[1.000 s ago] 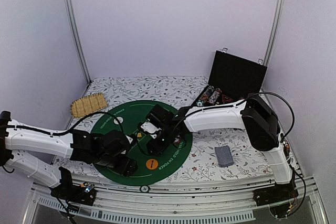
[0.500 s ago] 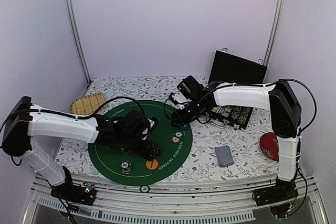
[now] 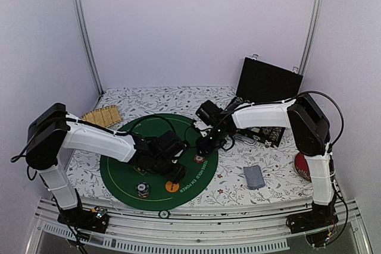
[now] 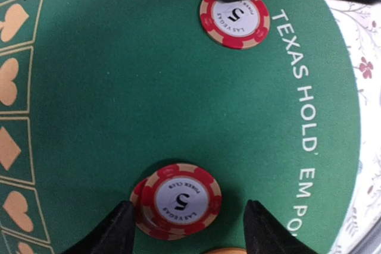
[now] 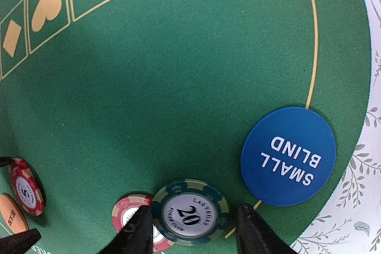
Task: Distribute texas hold em gaming equipment
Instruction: Adjust the poker chips pile on the poker table mat.
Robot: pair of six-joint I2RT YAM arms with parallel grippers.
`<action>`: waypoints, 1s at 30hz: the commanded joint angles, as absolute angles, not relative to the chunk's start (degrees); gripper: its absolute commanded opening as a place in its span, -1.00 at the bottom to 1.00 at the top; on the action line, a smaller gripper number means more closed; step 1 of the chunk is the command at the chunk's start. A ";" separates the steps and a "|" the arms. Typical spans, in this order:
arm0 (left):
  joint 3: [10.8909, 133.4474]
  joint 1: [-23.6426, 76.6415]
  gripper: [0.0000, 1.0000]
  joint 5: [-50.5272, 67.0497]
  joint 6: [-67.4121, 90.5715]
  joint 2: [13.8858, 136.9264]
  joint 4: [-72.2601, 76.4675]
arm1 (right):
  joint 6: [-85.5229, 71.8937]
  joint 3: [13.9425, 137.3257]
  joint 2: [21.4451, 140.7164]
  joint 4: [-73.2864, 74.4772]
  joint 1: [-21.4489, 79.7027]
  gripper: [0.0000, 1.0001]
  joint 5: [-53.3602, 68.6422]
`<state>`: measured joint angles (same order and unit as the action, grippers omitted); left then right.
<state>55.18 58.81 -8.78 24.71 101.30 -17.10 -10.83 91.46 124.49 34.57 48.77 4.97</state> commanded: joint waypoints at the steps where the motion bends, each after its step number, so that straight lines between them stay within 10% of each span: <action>1: 55.27 58.35 0.22 -10.22 23.91 102.53 -17.08 | -10.69 93.14 127.91 35.92 50.62 -0.12 5.12; 15: 51.52 57.78 -0.04 -9.50 23.92 99.06 -17.09 | -9.12 92.56 125.67 38.84 52.38 -0.42 3.20; 30: 50.77 55.87 0.09 -7.54 22.71 95.36 -16.12 | -7.85 98.25 127.60 39.43 52.45 -0.01 4.24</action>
<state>51.53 57.12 -8.97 23.59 98.28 -16.01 -8.49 94.94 125.40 38.59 51.88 3.51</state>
